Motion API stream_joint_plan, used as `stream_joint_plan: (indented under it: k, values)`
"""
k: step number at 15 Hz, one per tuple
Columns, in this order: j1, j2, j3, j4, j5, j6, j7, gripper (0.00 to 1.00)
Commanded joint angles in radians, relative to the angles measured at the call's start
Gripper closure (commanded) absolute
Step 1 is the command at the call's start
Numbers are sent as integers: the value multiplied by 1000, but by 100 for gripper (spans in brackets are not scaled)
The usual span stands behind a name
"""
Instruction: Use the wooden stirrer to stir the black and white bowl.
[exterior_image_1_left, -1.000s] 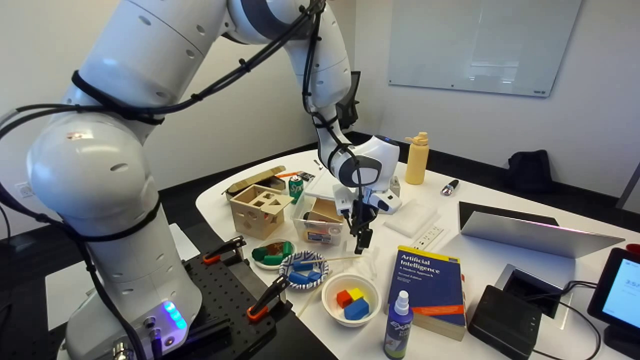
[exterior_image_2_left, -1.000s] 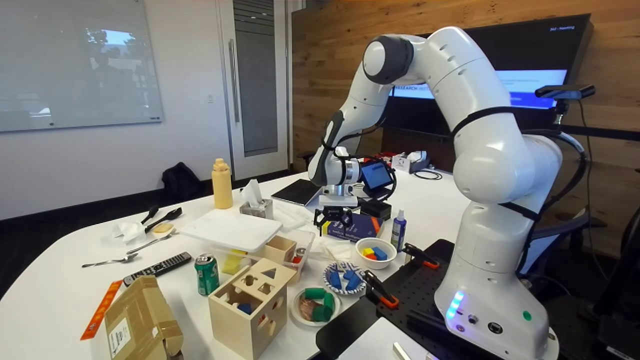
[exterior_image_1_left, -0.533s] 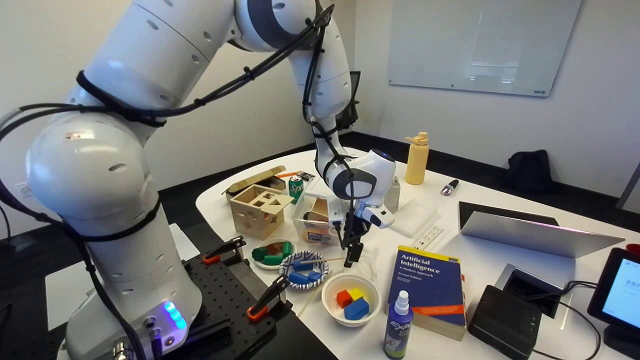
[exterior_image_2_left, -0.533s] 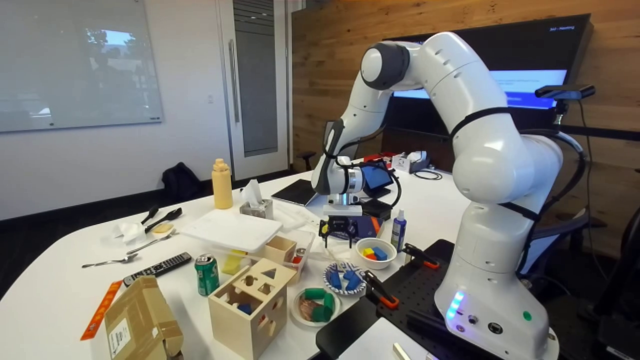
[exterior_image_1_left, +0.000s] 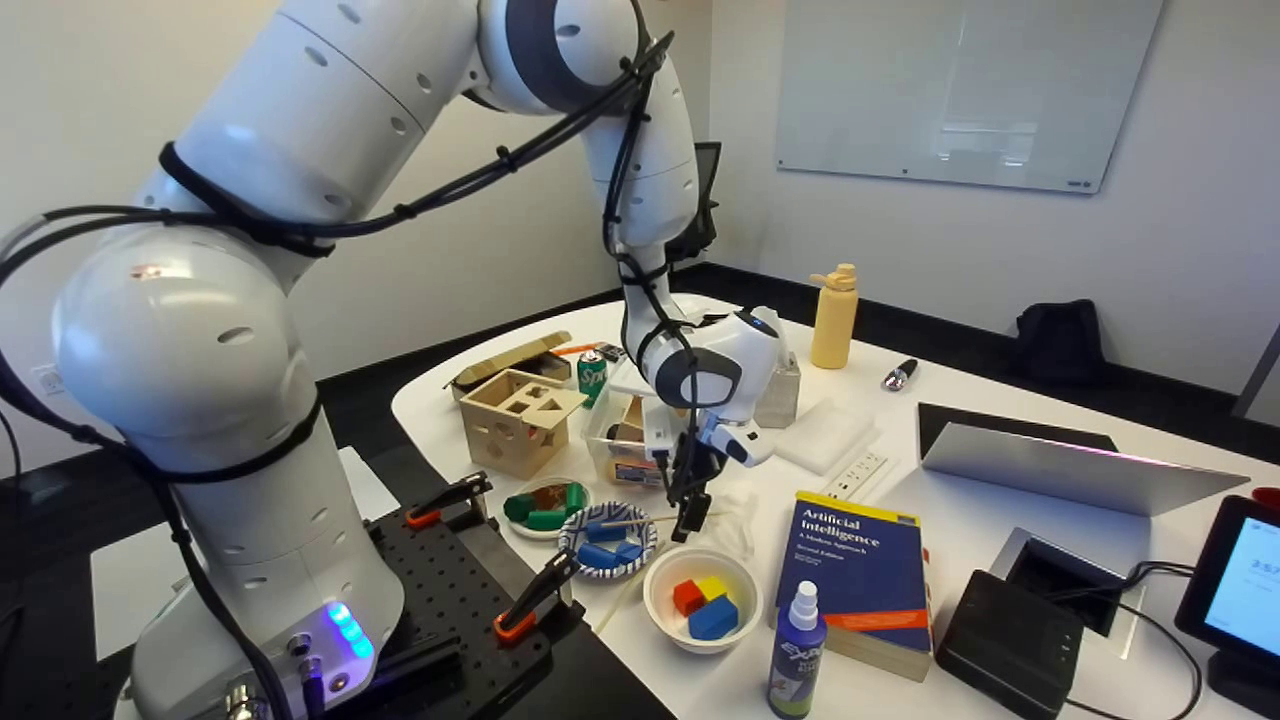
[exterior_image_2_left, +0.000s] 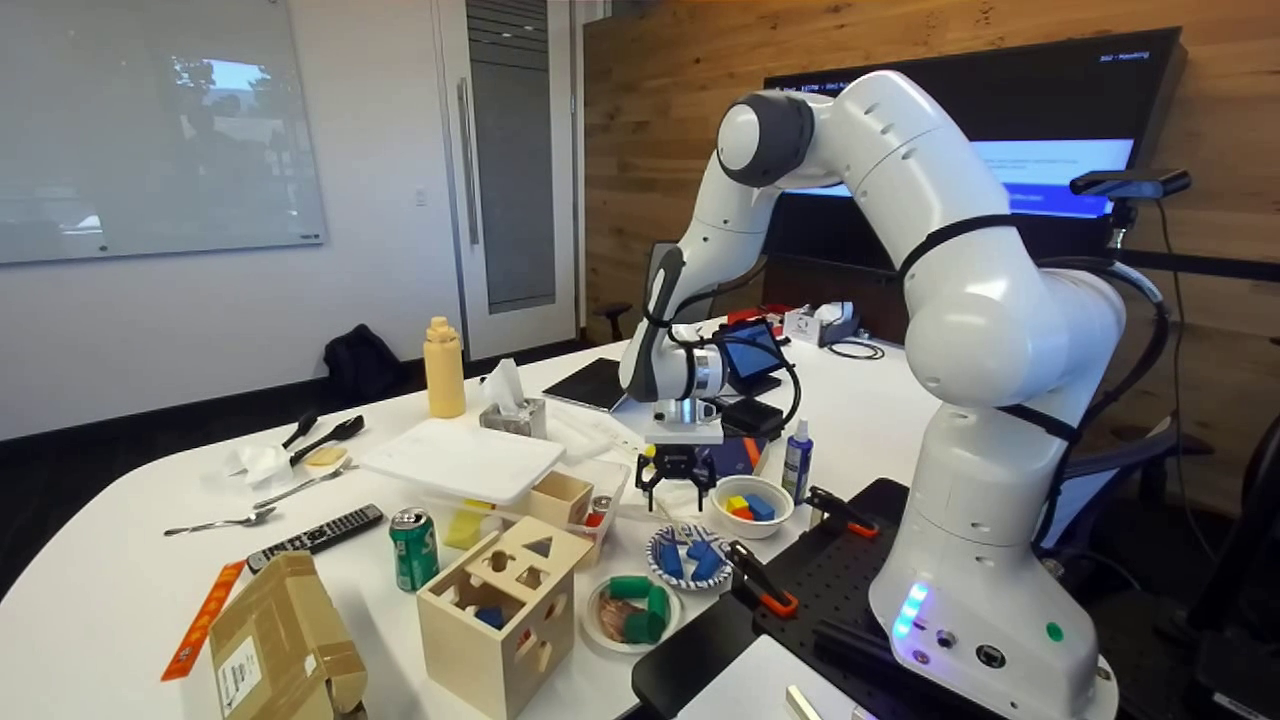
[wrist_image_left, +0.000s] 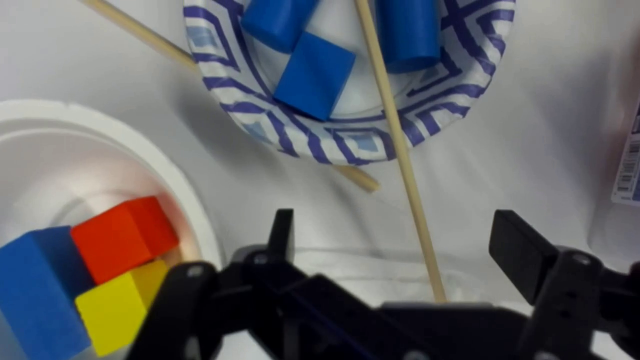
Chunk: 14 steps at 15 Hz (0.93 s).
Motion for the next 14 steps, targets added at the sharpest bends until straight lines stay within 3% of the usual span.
stream_joint_plan:
  k: [1, 10, 11, 14]
  values:
    - [-1, 1, 7, -5, 27, -12, -20, 26]
    - [14, 3, 8, 0, 17, -16, -16, 95]
    - [15, 3, 9, 1, 17, -18, -16, 100]
    - [27, -11, -3, 3, 6, -23, -8, 98]
